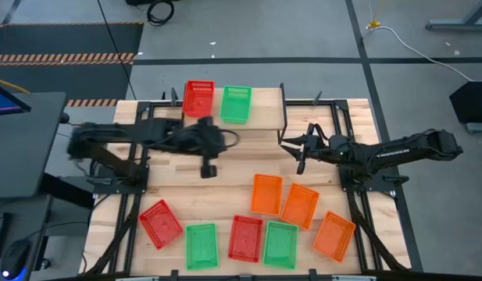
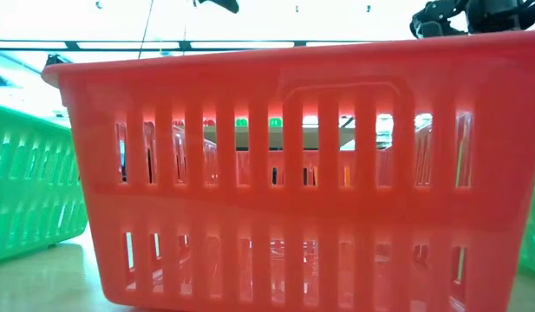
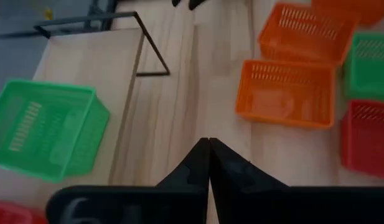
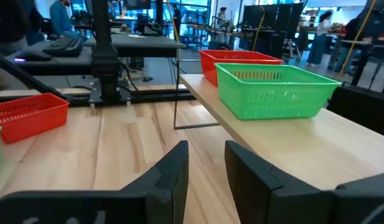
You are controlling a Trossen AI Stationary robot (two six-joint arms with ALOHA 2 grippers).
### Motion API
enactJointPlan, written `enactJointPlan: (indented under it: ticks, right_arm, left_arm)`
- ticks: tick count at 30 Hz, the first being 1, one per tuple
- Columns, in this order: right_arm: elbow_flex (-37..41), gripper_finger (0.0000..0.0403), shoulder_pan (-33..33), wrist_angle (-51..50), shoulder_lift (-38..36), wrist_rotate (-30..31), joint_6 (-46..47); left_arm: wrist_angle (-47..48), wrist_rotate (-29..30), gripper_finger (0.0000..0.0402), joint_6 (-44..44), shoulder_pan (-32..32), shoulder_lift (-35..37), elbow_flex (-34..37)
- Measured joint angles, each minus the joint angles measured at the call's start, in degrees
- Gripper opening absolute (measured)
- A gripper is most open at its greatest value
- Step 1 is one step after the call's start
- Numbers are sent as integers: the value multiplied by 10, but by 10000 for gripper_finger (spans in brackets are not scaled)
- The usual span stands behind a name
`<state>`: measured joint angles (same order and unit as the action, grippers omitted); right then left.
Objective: Stack baskets on shelf by color
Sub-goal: Put the left orange basket on the shelf
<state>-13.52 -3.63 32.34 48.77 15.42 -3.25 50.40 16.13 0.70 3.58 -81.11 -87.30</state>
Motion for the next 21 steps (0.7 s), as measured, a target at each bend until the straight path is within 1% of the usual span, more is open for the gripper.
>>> enactJointPlan:
  ticks: [4, 6, 9, 12, 15, 19, 21]
  right_arm:
    - [0, 112, 6, 9, -3, 0, 2]
    - [-11, 112, 9, -5, 0, 0, 5]
    - [-60, 112, 18, -51, 13, 6, 22]
    - [-137, 112, 37, -102, 45, 16, 42]
    - [-221, 112, 65, -190, 105, 24, 43]
    - [-327, 112, 94, -388, 207, 39, 74]
    - [-378, 112, 106, -500, 252, 33, 103]
  left_arm:
    - [-104, 2, 12, -22, 6, 124, 143]
    - [-152, 2, 12, -32, 10, 179, 216]
    - [-220, 2, 14, -45, 16, 256, 318]
    - [-265, 2, 17, -56, 16, 312, 391]
    - [-283, 3, 16, -60, 15, 353, 442]
    - [-286, 4, 14, -61, 16, 397, 498]
    - [-312, 6, 15, -64, 15, 414, 525]
